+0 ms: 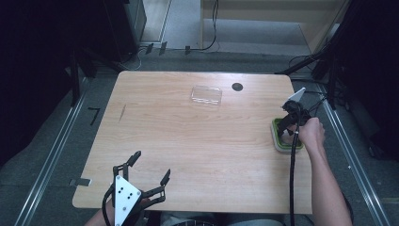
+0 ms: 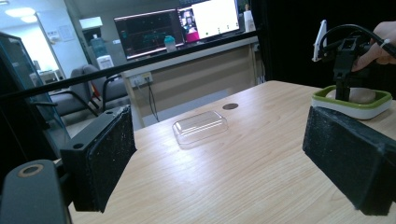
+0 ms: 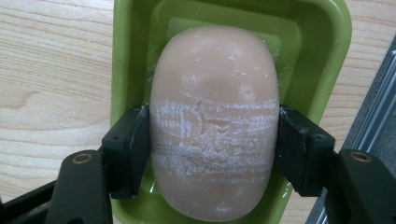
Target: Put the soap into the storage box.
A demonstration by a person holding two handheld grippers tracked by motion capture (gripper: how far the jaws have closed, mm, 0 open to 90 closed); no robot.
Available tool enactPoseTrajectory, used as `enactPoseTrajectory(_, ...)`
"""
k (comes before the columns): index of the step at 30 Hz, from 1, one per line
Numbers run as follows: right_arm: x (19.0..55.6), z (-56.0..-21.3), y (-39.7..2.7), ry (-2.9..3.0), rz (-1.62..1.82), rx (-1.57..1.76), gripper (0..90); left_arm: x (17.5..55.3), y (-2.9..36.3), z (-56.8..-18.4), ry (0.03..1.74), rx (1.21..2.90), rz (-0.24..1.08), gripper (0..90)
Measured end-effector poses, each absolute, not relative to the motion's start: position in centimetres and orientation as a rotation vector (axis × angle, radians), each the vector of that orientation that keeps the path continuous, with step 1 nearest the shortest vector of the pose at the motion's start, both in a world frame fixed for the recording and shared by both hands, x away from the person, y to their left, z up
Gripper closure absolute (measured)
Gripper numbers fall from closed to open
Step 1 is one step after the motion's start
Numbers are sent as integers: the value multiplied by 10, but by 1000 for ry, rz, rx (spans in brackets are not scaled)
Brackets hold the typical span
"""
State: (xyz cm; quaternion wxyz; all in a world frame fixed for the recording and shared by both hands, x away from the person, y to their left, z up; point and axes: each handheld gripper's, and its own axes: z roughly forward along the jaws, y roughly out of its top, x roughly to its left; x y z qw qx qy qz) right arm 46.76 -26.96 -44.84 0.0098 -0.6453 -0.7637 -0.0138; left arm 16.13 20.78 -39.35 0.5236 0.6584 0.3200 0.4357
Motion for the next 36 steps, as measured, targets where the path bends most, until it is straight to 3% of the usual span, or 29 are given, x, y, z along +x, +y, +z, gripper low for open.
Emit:
enactPoseTrajectory(29,464,-448,-270,-2379,-45,-2029,319,165,204,-394,765,1583,1039,99)
enactPoseTrajectory(32,463,-445,-270,-2398,-57,-2032,292,166,204,-394,762,1584,1037,99)
enactPoseTrajectory(36,459,-439,-270,-2417,-69,-2022,182,167,203,-394,760,1584,1036,99)
